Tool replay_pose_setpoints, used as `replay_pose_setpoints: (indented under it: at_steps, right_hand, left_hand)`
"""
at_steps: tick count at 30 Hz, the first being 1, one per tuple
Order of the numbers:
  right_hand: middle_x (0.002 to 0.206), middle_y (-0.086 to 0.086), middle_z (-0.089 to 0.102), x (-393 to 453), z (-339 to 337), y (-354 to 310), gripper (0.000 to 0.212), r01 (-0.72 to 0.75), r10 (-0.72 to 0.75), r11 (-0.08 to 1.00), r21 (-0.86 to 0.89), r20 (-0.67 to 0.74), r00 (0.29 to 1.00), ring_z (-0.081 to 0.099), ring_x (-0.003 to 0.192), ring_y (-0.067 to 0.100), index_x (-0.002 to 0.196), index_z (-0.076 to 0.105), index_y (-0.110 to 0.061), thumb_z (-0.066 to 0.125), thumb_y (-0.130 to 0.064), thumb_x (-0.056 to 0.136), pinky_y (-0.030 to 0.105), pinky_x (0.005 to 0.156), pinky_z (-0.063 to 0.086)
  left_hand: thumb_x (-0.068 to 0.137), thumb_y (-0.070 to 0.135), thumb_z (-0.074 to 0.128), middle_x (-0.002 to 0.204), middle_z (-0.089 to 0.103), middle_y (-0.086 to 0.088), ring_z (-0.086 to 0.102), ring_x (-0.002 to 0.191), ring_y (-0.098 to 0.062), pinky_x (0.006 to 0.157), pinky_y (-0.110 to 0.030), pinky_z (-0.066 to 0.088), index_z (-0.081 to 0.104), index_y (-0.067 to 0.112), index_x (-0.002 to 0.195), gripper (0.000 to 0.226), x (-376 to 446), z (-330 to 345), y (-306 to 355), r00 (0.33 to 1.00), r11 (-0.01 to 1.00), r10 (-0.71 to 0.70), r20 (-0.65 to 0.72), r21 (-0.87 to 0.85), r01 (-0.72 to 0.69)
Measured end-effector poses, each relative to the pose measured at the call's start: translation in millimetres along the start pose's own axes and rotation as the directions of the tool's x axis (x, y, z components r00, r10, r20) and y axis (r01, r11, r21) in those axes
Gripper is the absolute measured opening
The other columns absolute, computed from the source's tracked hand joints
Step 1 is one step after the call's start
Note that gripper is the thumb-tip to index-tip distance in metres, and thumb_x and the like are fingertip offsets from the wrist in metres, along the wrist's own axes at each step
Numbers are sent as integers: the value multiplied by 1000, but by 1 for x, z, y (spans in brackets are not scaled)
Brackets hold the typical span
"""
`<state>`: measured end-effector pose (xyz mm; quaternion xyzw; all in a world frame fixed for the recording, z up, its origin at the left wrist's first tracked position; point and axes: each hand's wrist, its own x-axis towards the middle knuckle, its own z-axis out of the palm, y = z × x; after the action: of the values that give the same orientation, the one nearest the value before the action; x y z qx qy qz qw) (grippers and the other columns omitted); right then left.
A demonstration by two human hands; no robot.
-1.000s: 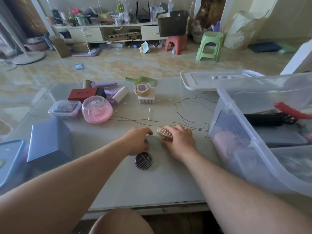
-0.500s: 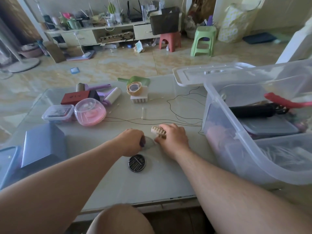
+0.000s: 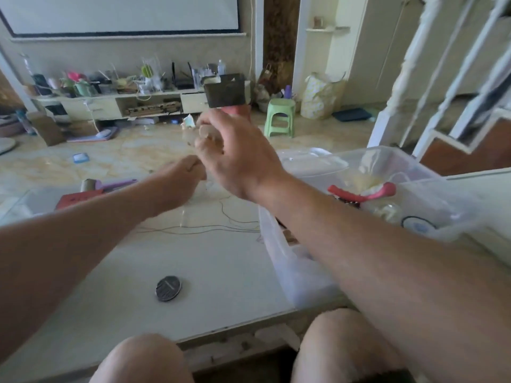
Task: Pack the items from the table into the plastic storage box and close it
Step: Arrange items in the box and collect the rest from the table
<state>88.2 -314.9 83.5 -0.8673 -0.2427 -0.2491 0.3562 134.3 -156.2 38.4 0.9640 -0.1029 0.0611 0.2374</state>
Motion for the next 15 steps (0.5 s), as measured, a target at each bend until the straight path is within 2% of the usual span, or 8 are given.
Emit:
replay_pose_setpoints:
  at_steps: [2, 4, 6, 8, 9, 12, 14, 15]
  right_hand:
    - [93, -5, 63, -4, -54, 36, 27, -108, 118, 983, -151, 61, 991, 60, 84, 18, 109, 63, -23, 51, -43, 97, 33, 68, 44]
    - [96, -4, 66, -15, -98, 80, 28, -285, 351, 894, -345, 144, 925, 61, 89, 23, 105, 63, -29, 52, -51, 92, 36, 75, 50]
    - [99, -3, 68, -31, -126, 123, 26, -410, 570, 764, -498, 224, 791, 60, 93, 24, 98, 65, -33, 56, -53, 84, 38, 84, 54]
    - [101, -6, 69, -44, -133, 158, 21, -406, 690, 664, -627, 304, 657, 61, 92, 19, 95, 67, -37, 60, -47, 78, 38, 84, 56]
    - [104, -8, 69, -47, -131, 171, 22, -363, 711, 648, -670, 360, 604, 62, 92, 16, 97, 68, -39, 64, -43, 75, 39, 85, 58]
    - [114, -9, 69, -43, -109, 196, 36, -215, 694, 686, -695, 535, 482, 66, 96, 18, 108, 69, -39, 78, -39, 73, 40, 86, 61]
    - [116, -6, 69, -35, -90, 205, 39, -129, 655, 717, -685, 601, 458, 67, 96, 20, 118, 70, -33, 79, -36, 81, 37, 83, 60]
    - [116, -4, 69, -30, -80, 208, 39, -103, 640, 729, -676, 622, 451, 68, 95, 21, 120, 70, -30, 78, -33, 83, 35, 81, 60]
  left_hand:
    - [103, 26, 38, 84, 58, -4, 50, 70, -19, 58, -33, 38, 58, 24, 92, 23, 5, 6, 37, 998, 999, 48, 33, 13, -49]
    - [106, 26, 36, 86, 57, -2, 51, 73, -18, 59, -32, 37, 56, 19, 98, 23, 4, 19, 86, 972, 971, 206, 116, 97, -218]
    - [107, 29, 35, 85, 58, 0, 56, 76, -19, 64, -33, 46, 56, 20, 99, 24, 6, 39, 119, 931, 923, 323, 170, 160, -350]
    - [106, 34, 35, 88, 59, 2, 60, 79, -19, 72, -40, 55, 57, 23, 100, 26, 20, 65, 134, 890, 854, 387, 242, 269, -445]
    - [105, 38, 36, 89, 58, 2, 61, 80, -19, 73, -41, 57, 59, 25, 101, 26, 27, 77, 139, 874, 820, 391, 289, 323, -474]
    - [100, 49, 45, 87, 61, 4, 61, 78, -18, 63, -32, 54, 67, 28, 102, 31, 47, 117, 147, 835, 666, 260, 485, 536, -519]
    - [94, 68, 50, 84, 63, 5, 61, 75, -17, 58, -28, 47, 71, 29, 101, 45, 58, 138, 143, 823, 589, 98, 559, 634, -501]
    - [88, 80, 48, 84, 63, 5, 60, 73, -16, 58, -28, 45, 71, 28, 100, 58, 63, 145, 141, 819, 601, 23, 573, 647, -469]
